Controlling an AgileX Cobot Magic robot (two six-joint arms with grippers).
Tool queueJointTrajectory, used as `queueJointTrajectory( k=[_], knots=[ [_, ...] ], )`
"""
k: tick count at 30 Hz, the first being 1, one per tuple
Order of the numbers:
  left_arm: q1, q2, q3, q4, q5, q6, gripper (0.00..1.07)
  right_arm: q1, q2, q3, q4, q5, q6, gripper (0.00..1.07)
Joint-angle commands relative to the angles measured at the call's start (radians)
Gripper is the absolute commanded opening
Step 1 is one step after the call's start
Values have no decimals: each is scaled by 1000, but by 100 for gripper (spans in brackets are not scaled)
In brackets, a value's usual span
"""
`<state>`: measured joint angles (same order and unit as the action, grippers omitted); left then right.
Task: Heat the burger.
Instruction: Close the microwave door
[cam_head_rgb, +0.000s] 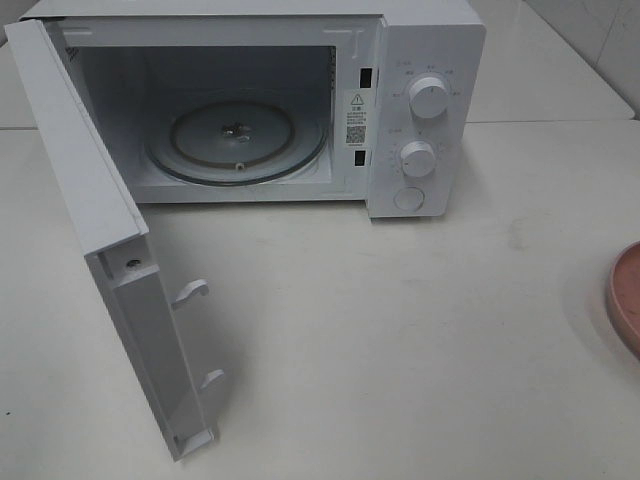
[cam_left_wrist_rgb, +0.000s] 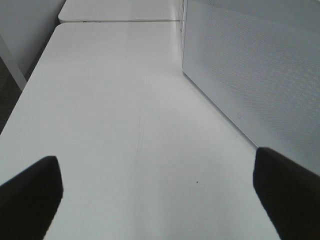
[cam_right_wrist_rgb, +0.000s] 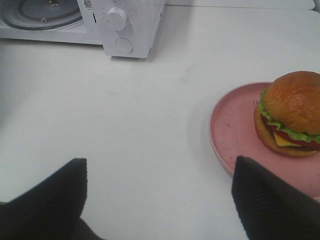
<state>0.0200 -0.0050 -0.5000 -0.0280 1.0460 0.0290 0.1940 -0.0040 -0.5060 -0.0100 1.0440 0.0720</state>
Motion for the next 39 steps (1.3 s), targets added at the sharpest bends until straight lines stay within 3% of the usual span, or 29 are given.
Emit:
queueJointTrajectory(
  k=[1, 32, 37, 39],
  knots=[
    [1, -20, 3, -1, -8, -4, 98, -7, -28, -1, -7, -7, -5, 76],
    [1, -19, 3, -1, -9, -7, 98, -7, -28, -1, -7, -7, -5, 76],
    [1, 7, -30, 5, -45, -7, 98, -7, -28, -1, -7, -7, -5, 76],
    [1, 49, -36, 28, -95, -3, 93, -7, -28, -1, -7, -7, -5, 76]
  ],
)
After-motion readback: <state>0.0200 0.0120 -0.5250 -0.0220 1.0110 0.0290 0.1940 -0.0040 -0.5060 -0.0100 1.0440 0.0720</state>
